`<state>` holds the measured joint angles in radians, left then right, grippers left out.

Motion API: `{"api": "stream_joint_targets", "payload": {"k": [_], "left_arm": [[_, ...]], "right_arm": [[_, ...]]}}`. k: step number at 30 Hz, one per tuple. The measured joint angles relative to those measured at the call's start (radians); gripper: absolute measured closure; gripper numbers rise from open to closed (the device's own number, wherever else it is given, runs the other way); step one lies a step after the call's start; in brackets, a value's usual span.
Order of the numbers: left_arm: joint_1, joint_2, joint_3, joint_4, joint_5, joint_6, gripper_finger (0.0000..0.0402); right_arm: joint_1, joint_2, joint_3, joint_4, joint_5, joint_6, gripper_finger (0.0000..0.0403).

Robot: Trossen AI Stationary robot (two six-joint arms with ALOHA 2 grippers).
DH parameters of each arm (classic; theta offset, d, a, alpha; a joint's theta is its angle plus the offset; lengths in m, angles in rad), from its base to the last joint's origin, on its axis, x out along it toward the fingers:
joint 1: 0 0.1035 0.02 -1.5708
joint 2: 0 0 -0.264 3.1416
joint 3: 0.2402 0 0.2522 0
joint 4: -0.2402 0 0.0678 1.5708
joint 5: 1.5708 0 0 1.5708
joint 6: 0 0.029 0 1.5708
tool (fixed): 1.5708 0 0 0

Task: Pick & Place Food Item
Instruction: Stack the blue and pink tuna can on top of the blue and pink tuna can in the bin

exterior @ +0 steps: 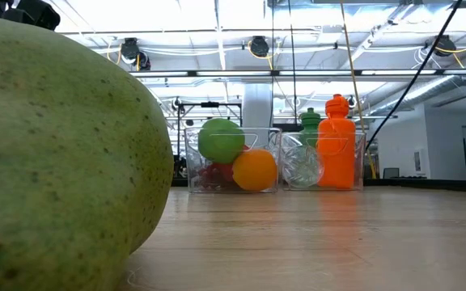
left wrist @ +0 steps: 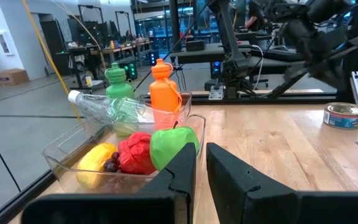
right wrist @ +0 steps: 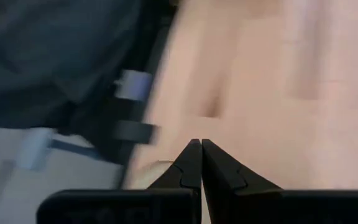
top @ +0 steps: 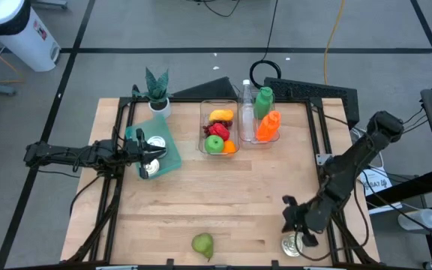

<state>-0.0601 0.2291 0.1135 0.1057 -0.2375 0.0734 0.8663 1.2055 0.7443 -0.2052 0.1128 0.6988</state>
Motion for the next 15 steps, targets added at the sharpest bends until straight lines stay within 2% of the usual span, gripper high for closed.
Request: {"api": "stream_joint_targets", "payload": {"k": [5,11,15], "left_arm": [[0.000,0.000,0.000,0.000,0.000,-0.001,0.0352],[0.000,0.000,0.000,0.000,0.000,-0.006,0.0352],[0.000,0.000,0.000,0.000,0.000,-0.007,0.0352]], "right_arm": [[0.084,0.075,0.000,0.174,-0.012,0.105,0.0403],[0.147,0.161,-0.001,0.136,-0.015,0.326,0.0403],[0.152,0.199,-0.017,0.118,-0.040,0.392,0.0403]]}}
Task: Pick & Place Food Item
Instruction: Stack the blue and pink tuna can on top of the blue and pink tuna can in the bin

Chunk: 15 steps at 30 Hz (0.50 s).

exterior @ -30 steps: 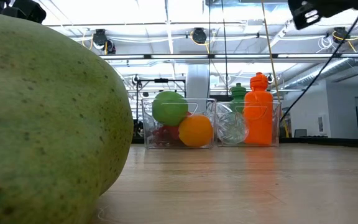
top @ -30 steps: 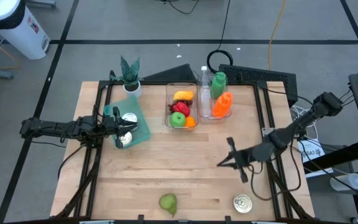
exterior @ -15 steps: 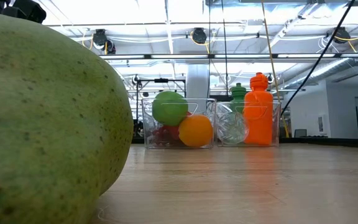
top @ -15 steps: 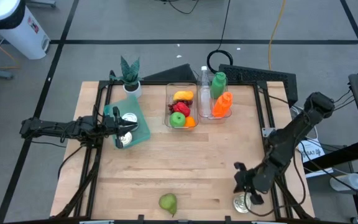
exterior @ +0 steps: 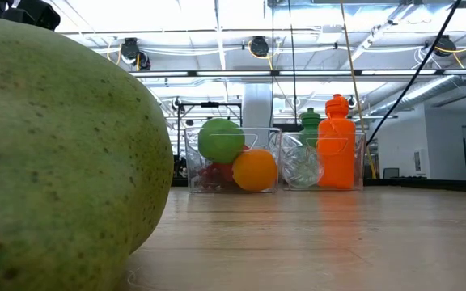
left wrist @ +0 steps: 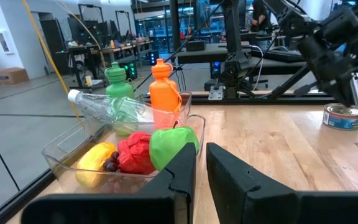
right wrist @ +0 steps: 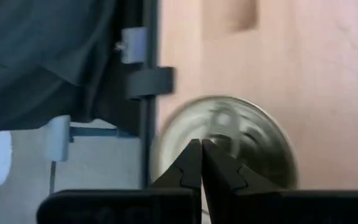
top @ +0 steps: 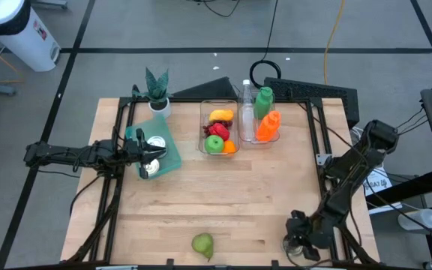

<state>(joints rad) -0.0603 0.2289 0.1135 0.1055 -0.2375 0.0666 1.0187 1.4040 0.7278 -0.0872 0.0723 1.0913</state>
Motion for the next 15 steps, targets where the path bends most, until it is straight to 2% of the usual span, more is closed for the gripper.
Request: {"api": "stream_joint_targets", "payload": {"k": [9,15], "left_arm": [[0.000,0.000,0.000,0.000,0.000,0.000,0.0352],[0.000,0.000,0.000,0.000,0.000,0.003,0.0352]], "right_arm": [[-0.119,0.008,-0.104,0.026,-0.027,0.012,0.0403],[-0.241,0.010,-0.167,0.061,0.072,-0.144,0.0403]]}}
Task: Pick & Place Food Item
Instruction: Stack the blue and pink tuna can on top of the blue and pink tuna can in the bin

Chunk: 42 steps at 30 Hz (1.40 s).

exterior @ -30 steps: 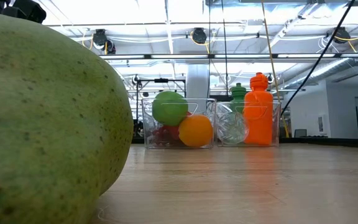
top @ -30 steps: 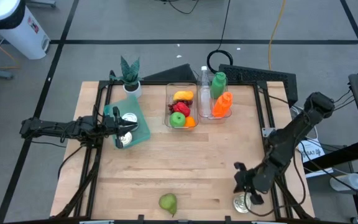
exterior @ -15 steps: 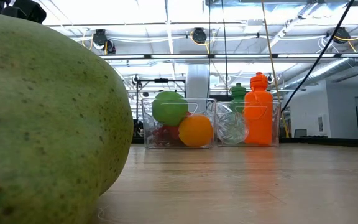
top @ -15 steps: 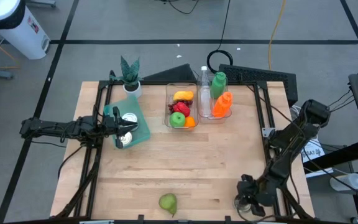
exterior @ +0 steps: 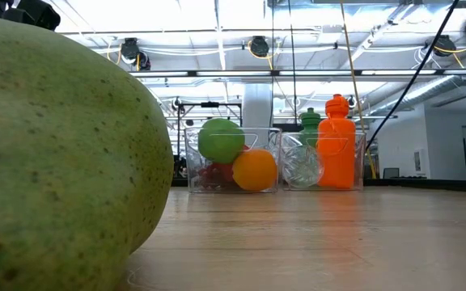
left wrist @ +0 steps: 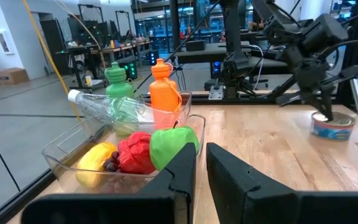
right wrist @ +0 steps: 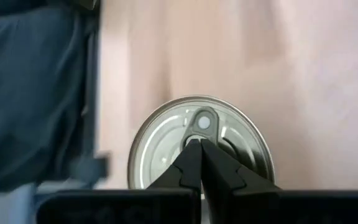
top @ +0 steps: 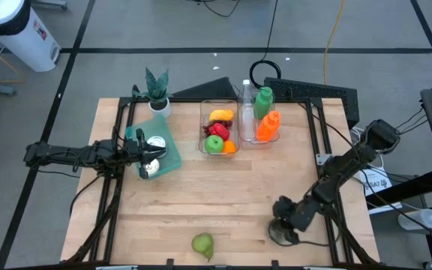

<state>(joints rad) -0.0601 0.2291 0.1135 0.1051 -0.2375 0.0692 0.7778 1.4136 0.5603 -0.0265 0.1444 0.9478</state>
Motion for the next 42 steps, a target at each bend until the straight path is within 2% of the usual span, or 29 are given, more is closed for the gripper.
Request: {"api": "stream_joint_targets", "payload": {"k": [6,9,11,16,21,26,31,37,42], "left_arm": [[0.000,0.000,0.000,0.000,0.000,0.000,0.0352],[0.000,0.000,0.000,0.000,0.000,0.000,0.0352],[0.000,0.000,0.000,0.000,0.000,0.000,0.0352],[0.000,0.000,0.000,0.000,0.000,0.000,0.0352],[0.000,0.000,0.000,0.000,0.000,0.004,0.0352],[0.000,0.000,0.000,0.000,0.000,0.005,0.0352],[0.000,0.000,0.000,0.001,0.000,0.008,0.0352],[0.000,0.000,0.000,0.001,-0.001,0.025,0.0352],[0.000,0.000,0.000,-0.004,-0.001,0.023,0.0352]], "right_arm": [[-0.143,0.001,-0.022,0.110,0.019,-0.221,0.0403],[-0.219,0.001,-0.030,0.171,0.069,-0.320,0.0403],[-0.270,0.002,-0.036,0.207,0.097,-0.363,0.0403],[-0.404,0.004,-0.040,0.233,0.091,-0.412,0.0403],[-0.483,0.004,-0.040,0.255,0.088,-0.490,0.0403],[-0.557,0.023,-0.042,0.349,0.019,-0.554,0.0403],[-0.640,0.140,-0.023,0.452,-0.076,-0.605,0.0403],[-0.716,0.359,0.102,0.554,-0.196,-0.665,0.0403],[-0.758,0.419,0.243,0.502,-0.330,-0.747,0.0403]]}}
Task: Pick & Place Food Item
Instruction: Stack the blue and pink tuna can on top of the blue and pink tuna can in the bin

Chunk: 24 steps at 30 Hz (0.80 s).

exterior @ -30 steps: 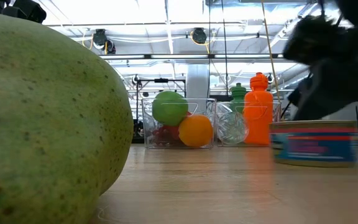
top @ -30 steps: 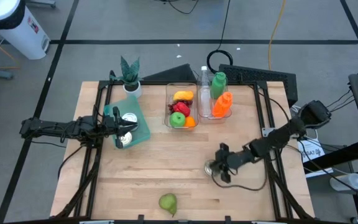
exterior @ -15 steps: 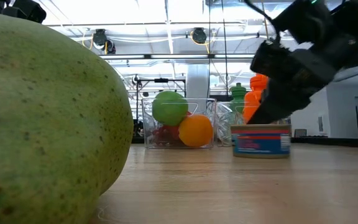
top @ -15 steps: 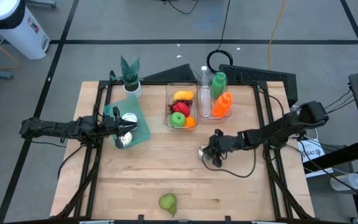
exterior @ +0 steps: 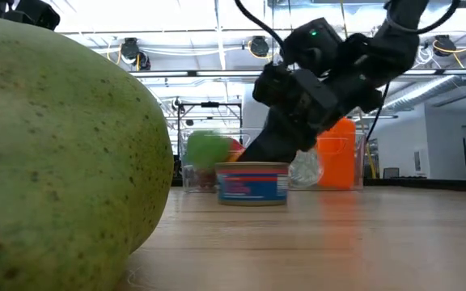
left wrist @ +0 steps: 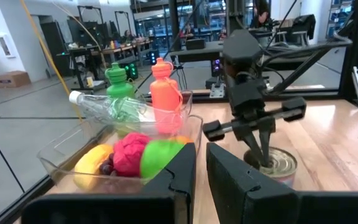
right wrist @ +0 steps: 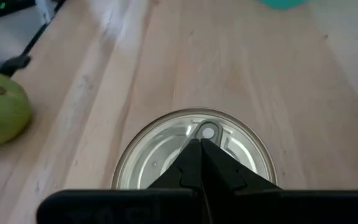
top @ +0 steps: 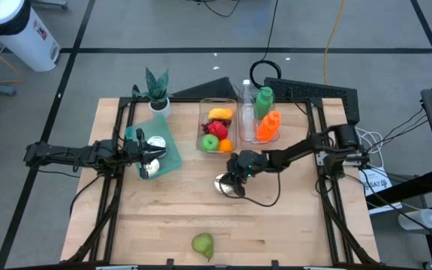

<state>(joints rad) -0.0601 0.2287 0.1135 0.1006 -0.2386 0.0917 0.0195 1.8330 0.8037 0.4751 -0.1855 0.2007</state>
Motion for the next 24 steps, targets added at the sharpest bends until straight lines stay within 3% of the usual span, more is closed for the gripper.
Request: {"api": "stream_joint_targets", "payload": {"k": [7,18,24], "left_arm": [[0.000,0.000,0.000,-0.009,0.000,0.003,0.0352],[0.000,0.000,0.000,-0.007,0.001,0.000,0.0352],[0.000,0.000,0.000,-0.004,0.001,0.000,0.0352]], "right_arm": [[-0.008,-0.008,0.149,-0.197,-0.029,-0.076,0.0403],[0.052,-0.012,0.152,-0.194,-0.024,-0.113,0.0403],[0.110,-0.156,0.153,-0.208,0.008,-0.179,0.0403]]}}
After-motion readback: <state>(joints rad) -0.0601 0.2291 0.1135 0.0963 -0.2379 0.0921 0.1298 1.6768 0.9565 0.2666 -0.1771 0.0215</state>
